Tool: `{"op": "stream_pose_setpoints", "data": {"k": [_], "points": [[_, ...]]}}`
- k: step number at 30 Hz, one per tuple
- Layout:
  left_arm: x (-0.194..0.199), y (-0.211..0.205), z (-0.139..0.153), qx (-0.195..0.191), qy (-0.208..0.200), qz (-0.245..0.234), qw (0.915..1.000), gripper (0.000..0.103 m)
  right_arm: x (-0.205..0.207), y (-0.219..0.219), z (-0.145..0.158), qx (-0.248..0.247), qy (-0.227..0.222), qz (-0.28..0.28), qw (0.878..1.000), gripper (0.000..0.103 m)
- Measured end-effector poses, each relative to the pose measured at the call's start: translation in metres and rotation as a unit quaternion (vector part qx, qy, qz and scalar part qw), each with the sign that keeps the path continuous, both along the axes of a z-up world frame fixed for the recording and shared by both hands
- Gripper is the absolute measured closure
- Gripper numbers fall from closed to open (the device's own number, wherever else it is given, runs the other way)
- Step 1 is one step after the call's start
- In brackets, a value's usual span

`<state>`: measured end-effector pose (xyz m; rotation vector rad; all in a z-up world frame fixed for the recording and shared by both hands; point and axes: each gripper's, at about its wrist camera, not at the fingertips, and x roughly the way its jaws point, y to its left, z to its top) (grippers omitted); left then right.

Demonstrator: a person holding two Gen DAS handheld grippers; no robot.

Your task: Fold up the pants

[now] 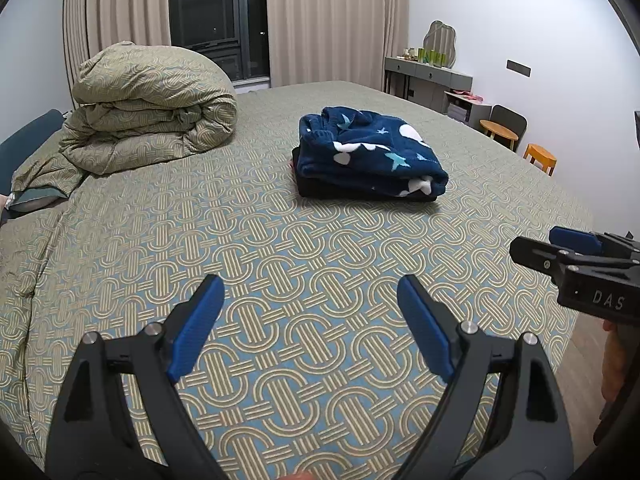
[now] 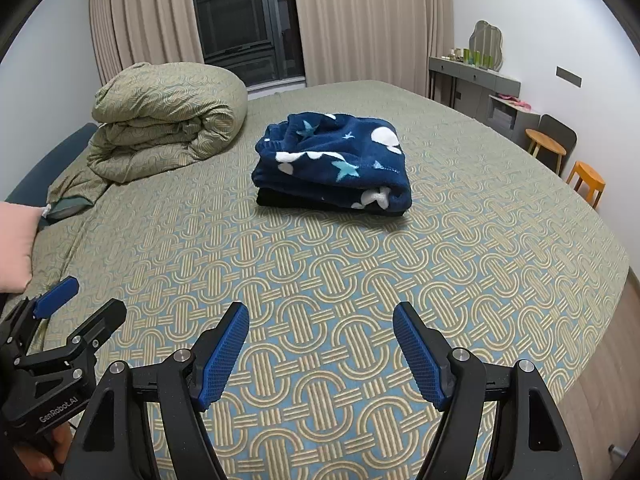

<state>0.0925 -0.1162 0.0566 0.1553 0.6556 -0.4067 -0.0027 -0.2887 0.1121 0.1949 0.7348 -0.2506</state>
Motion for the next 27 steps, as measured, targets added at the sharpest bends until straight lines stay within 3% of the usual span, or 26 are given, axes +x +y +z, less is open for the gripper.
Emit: {"op": "stream_pose_setpoints", "data": {"k": [27], "points": [[0.0003, 0.0031, -0.0015, 0.012, -0.002, 0.010, 0.9999, 0.015, 0.0052, 0.0006, -0.0101, 0.005, 0.013, 0.005, 1.000, 0.027]]}}
